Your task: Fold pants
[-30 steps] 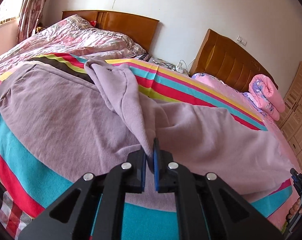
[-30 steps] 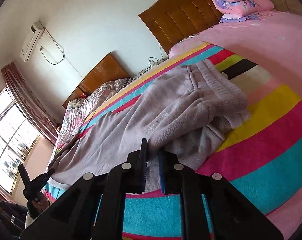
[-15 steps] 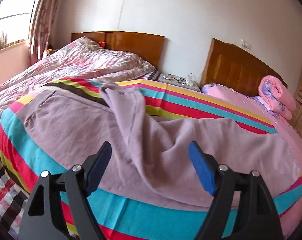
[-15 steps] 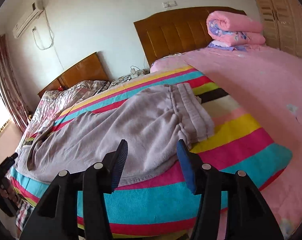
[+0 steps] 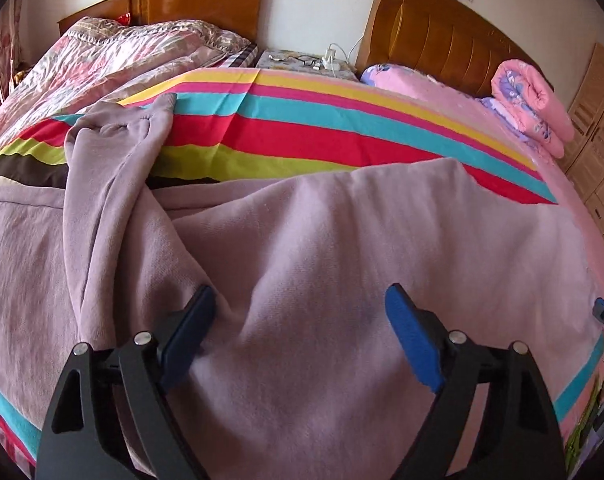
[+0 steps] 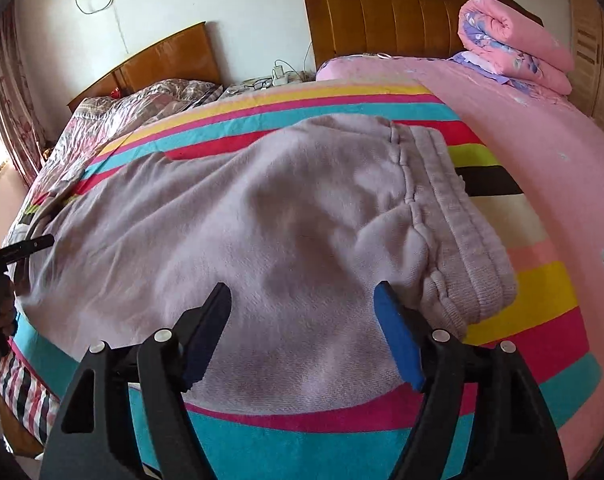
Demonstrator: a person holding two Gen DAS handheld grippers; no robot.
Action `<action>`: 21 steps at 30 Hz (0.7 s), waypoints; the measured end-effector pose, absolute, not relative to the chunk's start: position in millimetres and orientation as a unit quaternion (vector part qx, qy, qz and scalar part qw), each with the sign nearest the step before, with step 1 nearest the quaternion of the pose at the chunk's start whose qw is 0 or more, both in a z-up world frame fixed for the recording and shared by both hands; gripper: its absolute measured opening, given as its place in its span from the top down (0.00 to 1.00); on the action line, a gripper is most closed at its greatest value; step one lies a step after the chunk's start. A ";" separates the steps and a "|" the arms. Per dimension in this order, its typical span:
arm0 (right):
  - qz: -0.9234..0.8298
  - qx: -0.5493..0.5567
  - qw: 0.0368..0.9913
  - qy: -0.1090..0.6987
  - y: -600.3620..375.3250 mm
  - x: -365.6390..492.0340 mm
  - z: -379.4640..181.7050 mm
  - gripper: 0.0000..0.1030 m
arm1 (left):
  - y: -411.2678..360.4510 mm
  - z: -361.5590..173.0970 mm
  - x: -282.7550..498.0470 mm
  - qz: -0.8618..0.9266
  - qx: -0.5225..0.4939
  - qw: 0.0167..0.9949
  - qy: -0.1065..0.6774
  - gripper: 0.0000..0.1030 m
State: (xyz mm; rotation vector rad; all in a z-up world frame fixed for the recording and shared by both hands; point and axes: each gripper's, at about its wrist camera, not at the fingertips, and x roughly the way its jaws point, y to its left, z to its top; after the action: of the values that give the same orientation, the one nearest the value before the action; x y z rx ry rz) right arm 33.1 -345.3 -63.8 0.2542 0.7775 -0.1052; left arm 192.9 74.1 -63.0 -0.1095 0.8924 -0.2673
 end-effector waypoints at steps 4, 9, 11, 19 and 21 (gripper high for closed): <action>-0.021 0.105 0.933 0.343 -320.9 54.9 -19.5 0.24 | 135.0 -39.5 154.3 -0.098 -0.140 0.923 0.346 0.01; 0.083 0.078 0.928 0.356 -255.2 121.1 -1.2 0.23 | 211.4 -50.8 140.8 0.045 -0.123 0.926 0.353 0.01; 0.152 0.090 0.908 0.379 -219.5 158.2 -5.9 0.24 | 232.8 -57.0 142.2 0.097 -0.094 0.922 0.363 0.01; 0.349 0.173 0.795 0.465 -48.4 314.9 -32.7 0.27 | 296.5 -83.4 162.2 0.154 -0.104 0.890 0.417 0.05; 0.358 0.212 0.757 0.503 -15.0 349.0 -50.6 0.30 | 292.0 -90.1 160.2 0.149 -0.077 0.893 0.417 0.06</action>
State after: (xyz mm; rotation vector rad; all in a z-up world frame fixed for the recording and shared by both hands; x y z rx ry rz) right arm 349.0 -15.0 -50.6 0.4619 1.0962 0.7807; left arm 160.2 292.0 -90.1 -0.1590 0.8658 0.3098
